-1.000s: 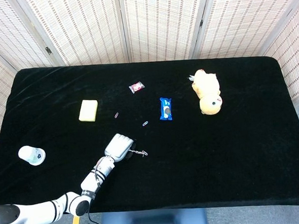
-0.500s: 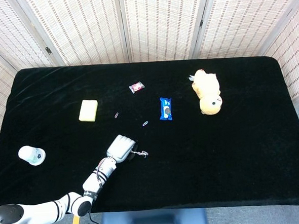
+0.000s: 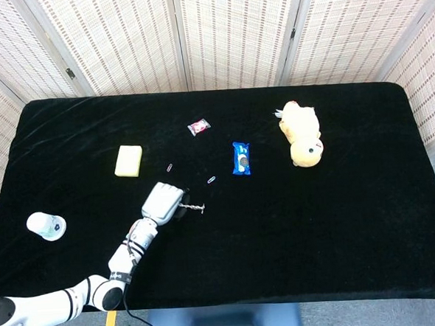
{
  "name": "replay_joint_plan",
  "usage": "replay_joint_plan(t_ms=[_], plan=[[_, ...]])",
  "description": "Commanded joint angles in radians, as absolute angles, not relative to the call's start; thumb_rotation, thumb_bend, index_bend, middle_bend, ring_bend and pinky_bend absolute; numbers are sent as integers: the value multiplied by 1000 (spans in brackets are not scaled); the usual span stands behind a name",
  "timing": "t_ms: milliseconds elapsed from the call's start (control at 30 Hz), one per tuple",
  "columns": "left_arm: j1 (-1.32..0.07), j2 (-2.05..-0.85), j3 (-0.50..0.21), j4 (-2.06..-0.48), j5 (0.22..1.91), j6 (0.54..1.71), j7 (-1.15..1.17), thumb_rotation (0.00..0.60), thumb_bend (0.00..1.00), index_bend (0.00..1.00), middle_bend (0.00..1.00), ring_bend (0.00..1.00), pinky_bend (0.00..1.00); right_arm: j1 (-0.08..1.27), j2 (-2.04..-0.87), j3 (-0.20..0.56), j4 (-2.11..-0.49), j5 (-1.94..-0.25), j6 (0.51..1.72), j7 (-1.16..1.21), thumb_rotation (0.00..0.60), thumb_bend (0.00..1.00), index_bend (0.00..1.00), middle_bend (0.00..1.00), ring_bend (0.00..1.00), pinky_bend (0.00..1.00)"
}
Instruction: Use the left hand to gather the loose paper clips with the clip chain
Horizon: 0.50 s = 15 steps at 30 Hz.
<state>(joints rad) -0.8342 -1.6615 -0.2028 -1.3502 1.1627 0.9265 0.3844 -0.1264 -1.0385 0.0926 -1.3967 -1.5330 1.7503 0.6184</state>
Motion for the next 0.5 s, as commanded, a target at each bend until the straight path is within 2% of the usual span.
replay_joint_plan(t_ms=[33,233,500], plan=[[-832,-1651,-207,-1359,1158,934,387,600,647,815,1000,1000,1000,-123,-1037,93,-1400,-1533,1742,614,600,235,0,0,34,0],[-837,-1641,-218,-1345,1150,939,380,600,647,815,1000,1000,1000,-126,-1038,94,-1402,-1533,1748,612,600,235,0,0,34,0],[-860,-1645,-266,-1234,1118,933,340,600,647,815,1000,1000,1000,-125,-1039,95,-1404,-1530,1740,605,600,235,0,0,34,0]])
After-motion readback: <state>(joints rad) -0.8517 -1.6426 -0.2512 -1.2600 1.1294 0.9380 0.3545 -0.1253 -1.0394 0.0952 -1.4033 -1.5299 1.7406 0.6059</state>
